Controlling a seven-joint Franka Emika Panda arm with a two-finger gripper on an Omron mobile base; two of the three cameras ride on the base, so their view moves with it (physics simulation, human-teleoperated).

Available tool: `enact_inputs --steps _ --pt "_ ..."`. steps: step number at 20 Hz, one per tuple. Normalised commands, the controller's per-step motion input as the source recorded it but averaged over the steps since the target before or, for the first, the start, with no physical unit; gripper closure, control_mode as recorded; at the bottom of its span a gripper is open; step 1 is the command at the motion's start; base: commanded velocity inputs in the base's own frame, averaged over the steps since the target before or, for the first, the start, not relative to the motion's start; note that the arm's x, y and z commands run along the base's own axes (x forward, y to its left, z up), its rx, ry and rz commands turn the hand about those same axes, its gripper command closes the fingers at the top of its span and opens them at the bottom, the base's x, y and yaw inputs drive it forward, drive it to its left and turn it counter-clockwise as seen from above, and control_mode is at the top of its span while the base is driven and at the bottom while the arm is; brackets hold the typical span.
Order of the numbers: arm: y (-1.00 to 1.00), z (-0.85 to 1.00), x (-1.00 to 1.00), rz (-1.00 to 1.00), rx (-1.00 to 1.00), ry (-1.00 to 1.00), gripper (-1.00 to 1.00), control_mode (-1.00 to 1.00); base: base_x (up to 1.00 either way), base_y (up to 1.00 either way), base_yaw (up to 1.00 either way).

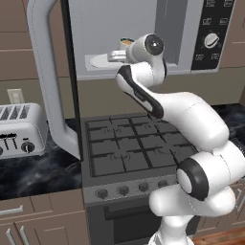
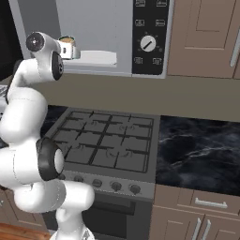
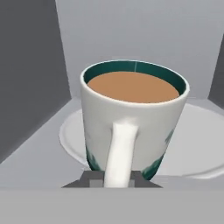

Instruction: Pick the cup of tea, navigate to the dining table, and place it on the saucer.

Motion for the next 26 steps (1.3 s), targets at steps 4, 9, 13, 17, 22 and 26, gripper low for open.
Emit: enact_inputs --steps 4,9,13,17,22,26 --pt "-0.10 0.29 -1.00 0.14 0.04 -0.15 1.00 -1.00 0.00 0.00 0.00" --pt "-0.22 0.38 -1.00 0.10 0.01 -0.12 1.00 -1.00 0.00 0.00 0.00" --pt "-0.23 0.38 -1.00 0.07 0.00 -0.06 1.00 -1.00 0.00 0.00 0.00" --pt "-0.24 0.24 -1.00 0.03 0.00 0.00 1.00 -1.00 0.00 0.00 0.00" --pt "-0.15 0.00 -1.00 0.01 0.00 0.00 1.00 -1.00 0.00 0.00 0.00" --pt "-0.01 0.00 -0.77 0.00 0.00 0.01 1.00 -1.00 0.00 0.00 0.00"
